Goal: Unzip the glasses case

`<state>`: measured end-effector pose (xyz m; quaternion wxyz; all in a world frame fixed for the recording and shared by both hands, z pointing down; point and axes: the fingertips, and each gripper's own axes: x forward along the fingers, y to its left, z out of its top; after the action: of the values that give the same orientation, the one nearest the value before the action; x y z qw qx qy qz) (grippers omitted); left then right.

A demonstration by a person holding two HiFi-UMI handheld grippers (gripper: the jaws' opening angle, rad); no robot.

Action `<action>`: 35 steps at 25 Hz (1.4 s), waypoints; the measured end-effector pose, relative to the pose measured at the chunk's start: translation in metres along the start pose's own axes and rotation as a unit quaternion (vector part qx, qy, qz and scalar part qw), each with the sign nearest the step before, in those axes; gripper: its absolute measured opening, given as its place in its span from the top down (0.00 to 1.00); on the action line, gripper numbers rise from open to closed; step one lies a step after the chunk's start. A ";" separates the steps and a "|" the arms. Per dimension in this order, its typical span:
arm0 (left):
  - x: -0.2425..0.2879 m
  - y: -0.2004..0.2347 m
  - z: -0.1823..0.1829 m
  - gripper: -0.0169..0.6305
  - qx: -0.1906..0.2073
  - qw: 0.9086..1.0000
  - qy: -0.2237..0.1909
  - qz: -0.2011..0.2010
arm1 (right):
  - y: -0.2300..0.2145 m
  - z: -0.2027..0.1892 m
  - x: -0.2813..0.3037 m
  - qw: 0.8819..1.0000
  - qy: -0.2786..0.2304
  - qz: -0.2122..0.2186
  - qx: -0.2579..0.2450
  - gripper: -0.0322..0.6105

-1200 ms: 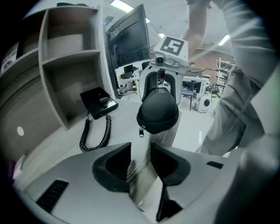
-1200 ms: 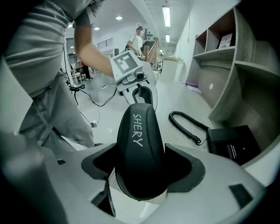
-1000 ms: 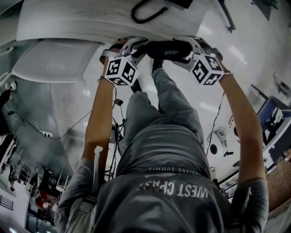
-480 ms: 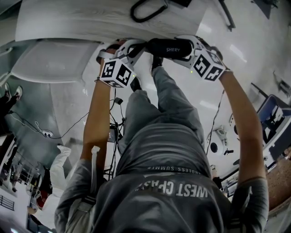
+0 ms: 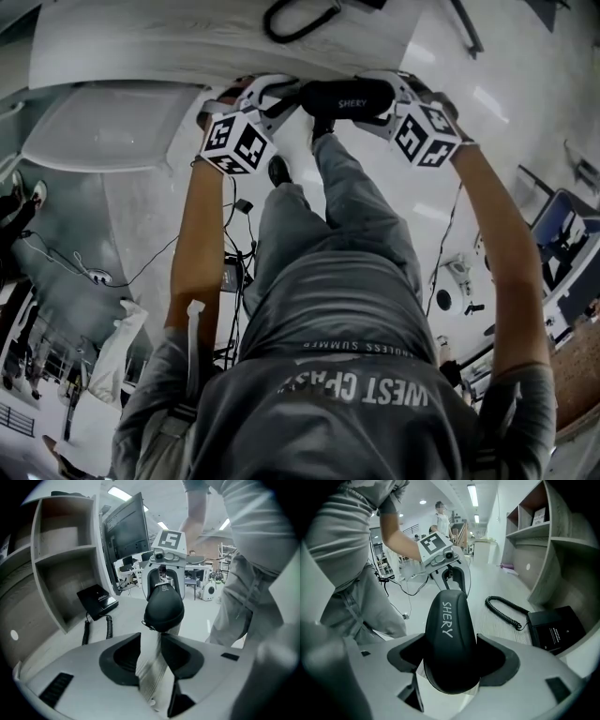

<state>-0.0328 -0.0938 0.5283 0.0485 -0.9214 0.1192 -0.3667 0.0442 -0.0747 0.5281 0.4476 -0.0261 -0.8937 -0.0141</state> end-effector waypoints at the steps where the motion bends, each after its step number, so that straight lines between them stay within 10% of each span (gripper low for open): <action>1: -0.001 0.000 0.001 0.78 0.000 1.000 -0.001 -0.004 | 0.001 0.000 0.000 1.000 -0.001 0.002 -0.001 0.41; 15: 0.002 -0.039 0.016 0.71 0.149 0.985 0.034 -0.080 | 0.027 -0.009 -0.002 0.995 0.008 0.093 0.031 0.41; 28: -0.005 -0.028 0.004 0.95 0.124 0.991 0.027 -0.042 | 0.028 -0.009 -0.004 0.993 -0.001 0.098 0.065 0.41; 35: -0.006 -0.036 0.007 0.65 0.133 0.987 0.036 -0.082 | 0.032 -0.012 -0.002 0.993 0.007 0.105 0.059 0.41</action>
<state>-0.0258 -0.0575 0.5254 0.1358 -0.8998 -0.0048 -0.4145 0.0565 -0.0438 0.5339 0.4540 -0.0931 -0.8820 0.0854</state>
